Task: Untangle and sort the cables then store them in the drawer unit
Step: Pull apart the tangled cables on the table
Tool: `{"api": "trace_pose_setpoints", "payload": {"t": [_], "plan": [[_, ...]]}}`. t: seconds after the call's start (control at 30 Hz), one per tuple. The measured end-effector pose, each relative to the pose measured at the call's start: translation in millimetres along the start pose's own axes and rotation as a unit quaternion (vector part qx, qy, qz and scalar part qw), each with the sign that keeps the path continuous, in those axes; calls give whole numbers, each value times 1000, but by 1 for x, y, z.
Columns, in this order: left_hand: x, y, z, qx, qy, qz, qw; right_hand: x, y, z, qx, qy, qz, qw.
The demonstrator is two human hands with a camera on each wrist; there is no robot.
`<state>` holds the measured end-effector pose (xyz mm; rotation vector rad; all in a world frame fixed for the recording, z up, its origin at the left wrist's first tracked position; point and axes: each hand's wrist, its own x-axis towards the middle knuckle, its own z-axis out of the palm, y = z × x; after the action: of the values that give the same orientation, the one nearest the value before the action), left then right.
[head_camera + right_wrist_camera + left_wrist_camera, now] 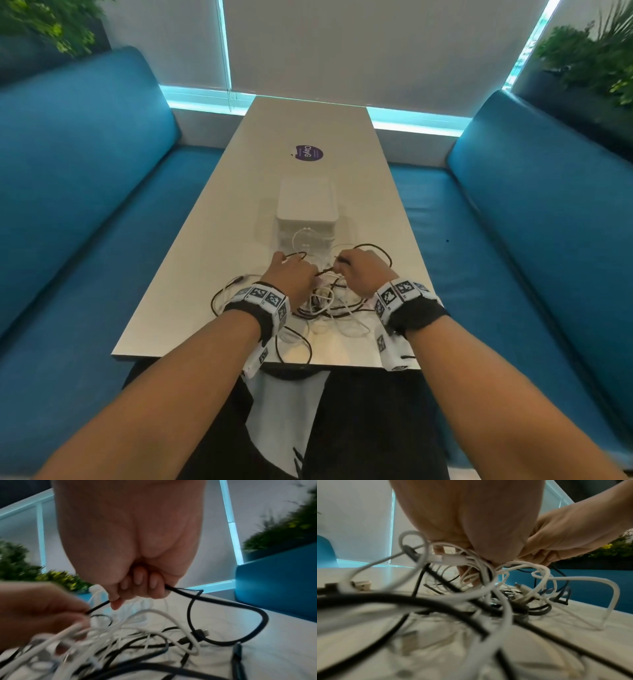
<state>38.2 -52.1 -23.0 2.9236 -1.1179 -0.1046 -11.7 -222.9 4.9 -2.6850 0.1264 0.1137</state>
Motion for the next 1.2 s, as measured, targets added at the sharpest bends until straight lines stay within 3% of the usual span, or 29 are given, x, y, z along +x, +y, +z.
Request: {"api": "trace_pose_setpoints", "payload": {"t": [0.2, 0.37, 0.5, 0.6, 0.73, 0.83, 1.2], "plan": [[-1, -2, -9, 31, -8, 17, 999, -2, 28, -4, 6, 35, 93, 995], [4, 0, -8, 32, -29, 27, 999, -8, 31, -2, -32, 53, 123, 990], [10, 7, -6, 86, -12, 59, 994, -10, 11, 9, -59, 16, 23, 998], [13, 12, -7, 52, -20, 59, 997, -9, -4, 17, -70, -21, -56, 996], [12, 9, -6, -42, 19, 45, 998, -3, -7, 11, -48, -8, -50, 998], [5, 0, 2, -52, 67, 57, 995, -2, -6, 4, -51, -6, -63, 997], [2, -17, -12, -38, 12, 42, 998, -1, 13, -12, -41, 9, 19, 999]]}}
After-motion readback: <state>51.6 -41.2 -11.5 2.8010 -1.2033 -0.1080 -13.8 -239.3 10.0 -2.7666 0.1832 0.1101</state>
